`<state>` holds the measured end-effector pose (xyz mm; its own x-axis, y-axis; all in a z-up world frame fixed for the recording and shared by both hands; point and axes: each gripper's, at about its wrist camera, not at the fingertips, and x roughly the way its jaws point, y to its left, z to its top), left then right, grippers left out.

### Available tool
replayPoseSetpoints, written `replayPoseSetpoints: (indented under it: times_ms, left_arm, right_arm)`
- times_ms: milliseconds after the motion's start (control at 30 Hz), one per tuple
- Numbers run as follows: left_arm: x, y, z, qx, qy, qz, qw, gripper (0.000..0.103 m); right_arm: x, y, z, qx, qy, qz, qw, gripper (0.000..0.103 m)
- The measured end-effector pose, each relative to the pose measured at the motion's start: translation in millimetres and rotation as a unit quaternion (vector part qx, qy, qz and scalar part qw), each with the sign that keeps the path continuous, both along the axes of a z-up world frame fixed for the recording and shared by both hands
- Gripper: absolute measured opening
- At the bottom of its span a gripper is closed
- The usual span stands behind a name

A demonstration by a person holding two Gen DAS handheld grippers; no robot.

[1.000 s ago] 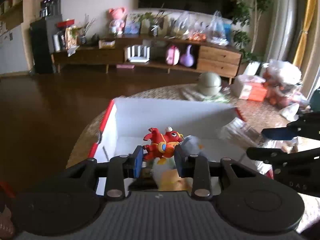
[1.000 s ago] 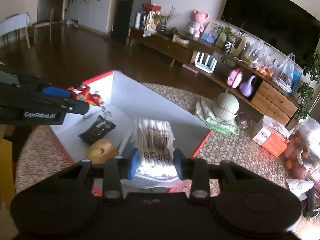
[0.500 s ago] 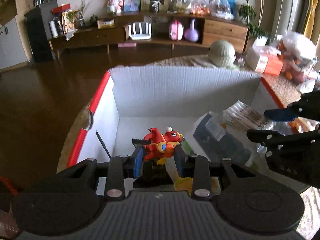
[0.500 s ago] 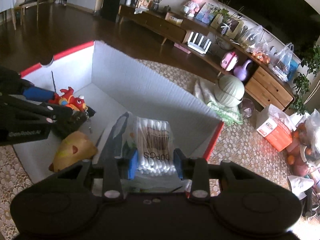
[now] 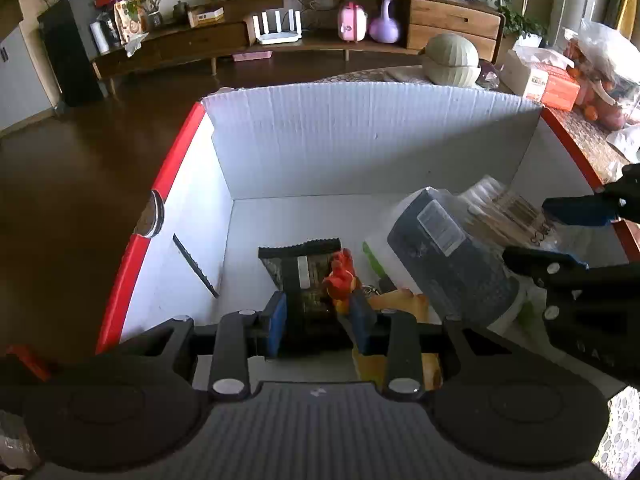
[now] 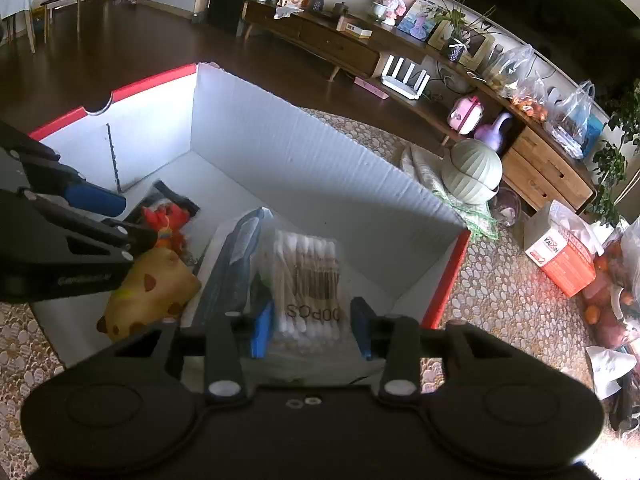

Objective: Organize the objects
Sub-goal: 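Carry the red toy and swab bag into the red box and open both tools, then withdraw both open tools from the box back over the table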

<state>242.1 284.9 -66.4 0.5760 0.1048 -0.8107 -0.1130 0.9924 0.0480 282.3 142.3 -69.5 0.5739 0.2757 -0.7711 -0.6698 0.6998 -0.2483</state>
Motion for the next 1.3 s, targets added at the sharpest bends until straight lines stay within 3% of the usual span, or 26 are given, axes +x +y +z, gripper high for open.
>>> replayPoseSetpoints:
  times_ms: [67, 200, 267, 767, 900, 1300]
  left_arm:
    - [-2, 1, 1, -0.001, -0.002, 0.003, 1.0000, 0.038]
    - [-9, 2, 5, 0.006, -0.013, 0.011, 0.9998, 0.059]
    - [-12, 1, 10, -0.001, -0.021, 0.015, 0.9997, 0.063]
    - [-43, -23, 59, 0.001, -0.067, 0.015, 0.9977, 0.063]
    - [-52, -32, 69, 0.001, -0.077, 0.019, 0.9968, 0.074]
    - [-79, -58, 88, 0.006, -0.096, 0.020, 0.9952, 0.081]
  right_arm:
    - [-1, -2, 2, 0.005, 0.001, 0.002, 1.000, 0.046]
    - [-5, -8, 8, 0.017, 0.002, 0.007, 1.000, 0.053]
    - [-7, -11, 12, 0.024, 0.005, 0.008, 1.000, 0.055]
    - [-35, -48, 56, 0.074, -0.003, 0.019, 0.997, 0.064]
    - [-44, -59, 68, 0.090, -0.006, 0.022, 0.996, 0.067]
    - [-74, -98, 94, 0.129, -0.015, 0.036, 0.991, 0.090]
